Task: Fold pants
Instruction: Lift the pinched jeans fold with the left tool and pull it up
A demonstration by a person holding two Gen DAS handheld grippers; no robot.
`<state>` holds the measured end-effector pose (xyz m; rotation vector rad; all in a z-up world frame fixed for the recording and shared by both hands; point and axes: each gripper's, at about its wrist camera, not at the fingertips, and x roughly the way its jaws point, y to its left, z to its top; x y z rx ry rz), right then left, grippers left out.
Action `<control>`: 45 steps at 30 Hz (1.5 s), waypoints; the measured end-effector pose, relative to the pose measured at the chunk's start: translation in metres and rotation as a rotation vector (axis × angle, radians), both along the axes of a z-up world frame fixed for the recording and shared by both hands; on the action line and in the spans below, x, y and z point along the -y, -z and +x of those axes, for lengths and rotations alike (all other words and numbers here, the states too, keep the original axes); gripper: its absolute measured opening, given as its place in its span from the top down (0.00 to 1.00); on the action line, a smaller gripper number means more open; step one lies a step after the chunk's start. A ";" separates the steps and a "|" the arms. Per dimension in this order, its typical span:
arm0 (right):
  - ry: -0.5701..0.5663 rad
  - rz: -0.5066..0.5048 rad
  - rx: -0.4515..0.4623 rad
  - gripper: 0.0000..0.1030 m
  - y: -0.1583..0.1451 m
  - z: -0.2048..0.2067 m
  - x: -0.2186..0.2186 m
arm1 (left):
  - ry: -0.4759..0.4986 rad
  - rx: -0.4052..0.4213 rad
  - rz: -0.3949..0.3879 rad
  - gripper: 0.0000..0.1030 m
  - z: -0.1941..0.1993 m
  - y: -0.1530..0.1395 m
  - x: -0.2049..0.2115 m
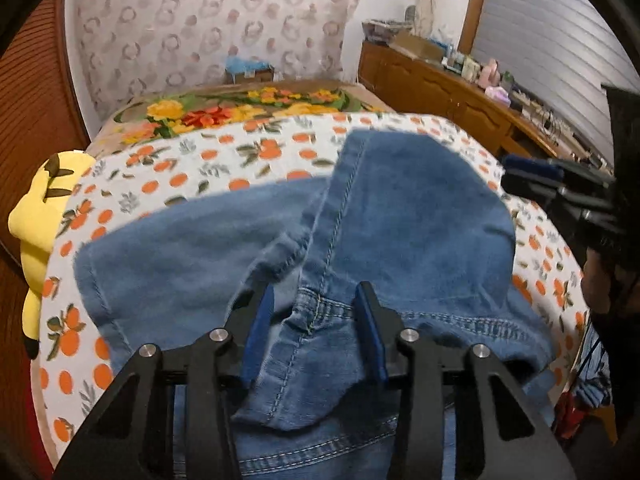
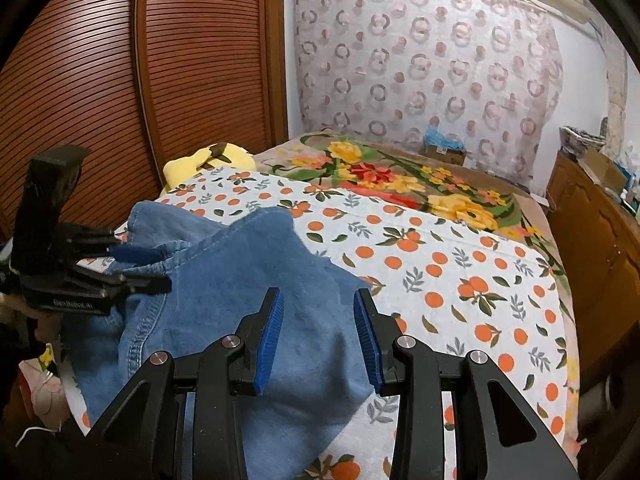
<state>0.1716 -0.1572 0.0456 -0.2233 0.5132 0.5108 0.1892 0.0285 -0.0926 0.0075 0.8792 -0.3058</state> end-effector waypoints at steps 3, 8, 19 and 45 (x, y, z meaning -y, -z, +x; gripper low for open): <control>0.004 0.003 -0.004 0.63 0.001 0.000 0.000 | 0.003 -0.022 -0.002 0.58 0.000 0.008 0.001; 0.007 0.006 -0.009 0.63 0.002 -0.001 -0.001 | -0.005 -0.055 -0.025 0.58 0.005 0.017 -0.002; 0.021 0.016 -0.005 0.63 -0.004 0.004 0.003 | 0.022 0.186 -0.099 0.94 -0.062 -0.062 -0.006; -0.197 0.005 -0.063 0.63 0.008 0.052 -0.082 | -0.071 0.024 -0.095 0.95 -0.125 0.002 -0.047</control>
